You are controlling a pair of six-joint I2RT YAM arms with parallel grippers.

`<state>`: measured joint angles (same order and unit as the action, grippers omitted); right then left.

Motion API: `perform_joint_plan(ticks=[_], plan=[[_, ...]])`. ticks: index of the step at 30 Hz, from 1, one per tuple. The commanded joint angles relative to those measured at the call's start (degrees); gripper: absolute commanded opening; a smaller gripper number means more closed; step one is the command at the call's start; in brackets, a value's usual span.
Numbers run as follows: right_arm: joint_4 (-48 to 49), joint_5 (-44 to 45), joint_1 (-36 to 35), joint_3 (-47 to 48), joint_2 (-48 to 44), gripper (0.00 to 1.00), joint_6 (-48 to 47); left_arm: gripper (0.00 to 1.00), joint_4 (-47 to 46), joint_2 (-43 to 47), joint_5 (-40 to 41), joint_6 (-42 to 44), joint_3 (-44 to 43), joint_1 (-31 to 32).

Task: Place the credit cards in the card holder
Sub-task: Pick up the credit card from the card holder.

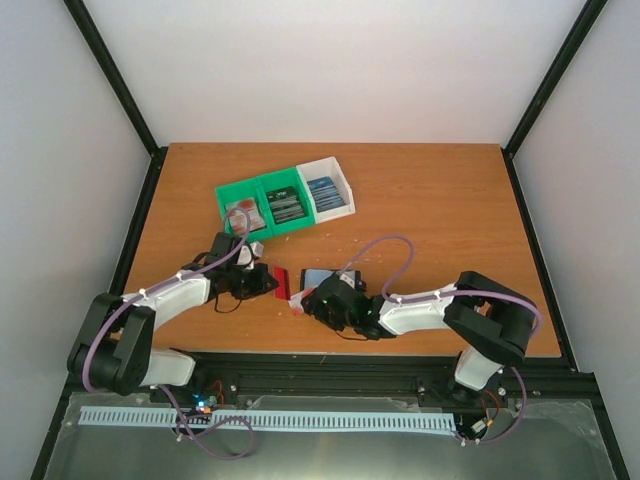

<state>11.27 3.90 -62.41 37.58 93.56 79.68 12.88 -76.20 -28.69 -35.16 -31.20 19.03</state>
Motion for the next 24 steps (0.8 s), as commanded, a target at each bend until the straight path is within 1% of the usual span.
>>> perform_joint_plan(ticks=[1,5,16,24], plan=[[3.2,1.7,-0.9,-0.4,1.9,0.54,2.3,0.01,-0.7,-0.9,0.1,1.1,0.1,0.2],[5.2,2.3,-0.9,-0.4,3.0,0.51,2.2,0.01,0.0,-1.7,0.4,0.9,0.2,0.3],[12.0,5.5,-0.9,-0.8,4.5,0.36,0.3,0.01,1.4,-3.3,0.9,0.7,-0.1,0.3],[12.7,7.0,-0.8,-0.5,4.5,0.17,0.3,0.01,1.8,-2.6,0.5,0.3,-0.2,0.3]])
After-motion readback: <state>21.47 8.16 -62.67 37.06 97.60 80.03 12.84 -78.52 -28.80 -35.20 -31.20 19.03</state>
